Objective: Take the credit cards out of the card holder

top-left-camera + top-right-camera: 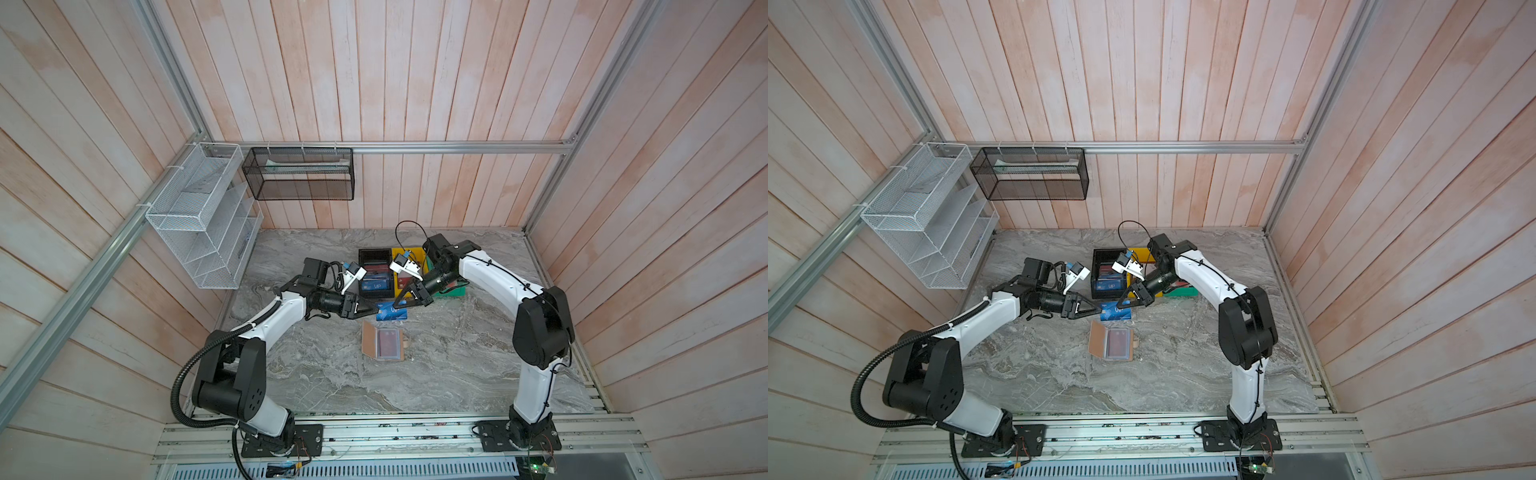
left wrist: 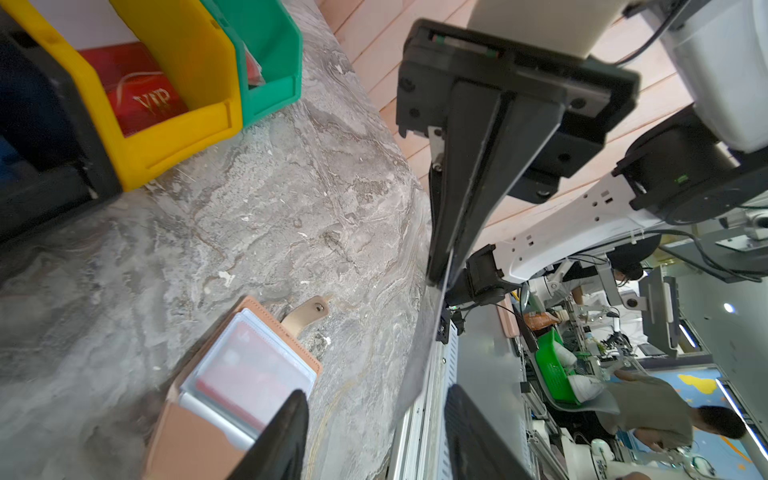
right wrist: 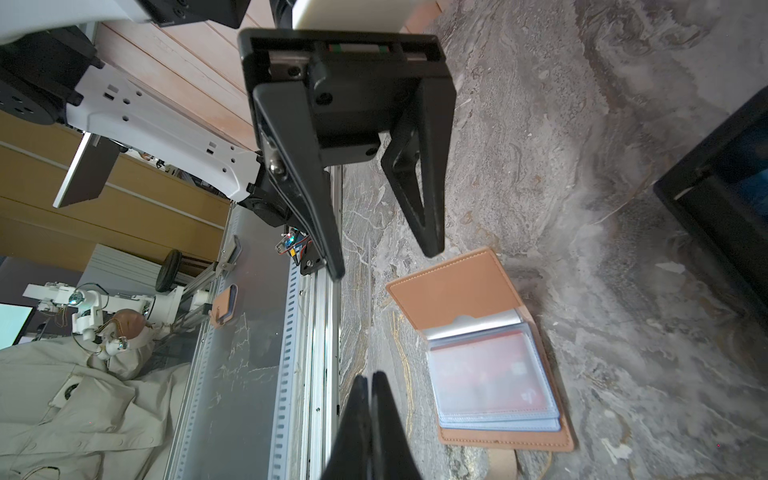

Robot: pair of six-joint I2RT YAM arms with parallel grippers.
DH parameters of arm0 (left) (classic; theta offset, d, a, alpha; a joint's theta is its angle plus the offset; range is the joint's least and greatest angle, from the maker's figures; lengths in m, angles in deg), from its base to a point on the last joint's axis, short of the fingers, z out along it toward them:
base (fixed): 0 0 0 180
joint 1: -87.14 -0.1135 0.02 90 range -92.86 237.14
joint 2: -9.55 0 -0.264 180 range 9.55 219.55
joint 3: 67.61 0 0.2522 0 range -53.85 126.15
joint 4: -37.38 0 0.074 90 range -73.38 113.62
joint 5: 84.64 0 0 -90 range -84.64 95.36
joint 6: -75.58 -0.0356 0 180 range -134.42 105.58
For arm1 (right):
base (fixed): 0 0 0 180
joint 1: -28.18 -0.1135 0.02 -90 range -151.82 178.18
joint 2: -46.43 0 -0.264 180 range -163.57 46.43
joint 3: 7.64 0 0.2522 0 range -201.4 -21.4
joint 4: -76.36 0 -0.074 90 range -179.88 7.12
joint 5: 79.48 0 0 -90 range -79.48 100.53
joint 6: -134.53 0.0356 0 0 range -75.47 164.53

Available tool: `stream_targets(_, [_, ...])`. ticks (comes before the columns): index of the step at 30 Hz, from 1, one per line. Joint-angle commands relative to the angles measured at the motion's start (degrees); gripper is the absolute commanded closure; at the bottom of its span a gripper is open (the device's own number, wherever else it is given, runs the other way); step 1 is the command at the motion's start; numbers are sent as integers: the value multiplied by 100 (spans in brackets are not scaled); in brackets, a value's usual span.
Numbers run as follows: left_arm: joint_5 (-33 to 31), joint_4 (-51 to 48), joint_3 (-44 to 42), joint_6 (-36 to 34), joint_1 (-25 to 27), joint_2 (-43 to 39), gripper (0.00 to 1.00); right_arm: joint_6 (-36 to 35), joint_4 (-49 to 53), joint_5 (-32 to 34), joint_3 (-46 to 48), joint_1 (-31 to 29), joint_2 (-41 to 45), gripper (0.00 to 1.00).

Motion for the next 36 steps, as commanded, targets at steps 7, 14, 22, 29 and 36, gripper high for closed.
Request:
stream_targets(7, [-139, 1463, -558, 1365, -575, -701, 44, 468, -879, 311, -482, 164, -99, 100])
stream_targets(14, [-138, 2799, -1219, 2620, -549, -922, 44, 671, -1251, 682, -1636, 199, -1072, 100])
stream_targets(22, [-583, 3264, -1734, 2987, 90, -833, 45, 514, -779, 1191, -3047, 180, -2230, 100])
stream_targets(29, [-669, 4084, -2335, 3420, 302, -628, 46, 361, -469, 1676, -3786, 153, -2799, 100])
stream_targets(36, [-783, 3898, -2459, 3205, 294, -514, 46, 303, -757, 1630, -3500, 141, -2791, 100])
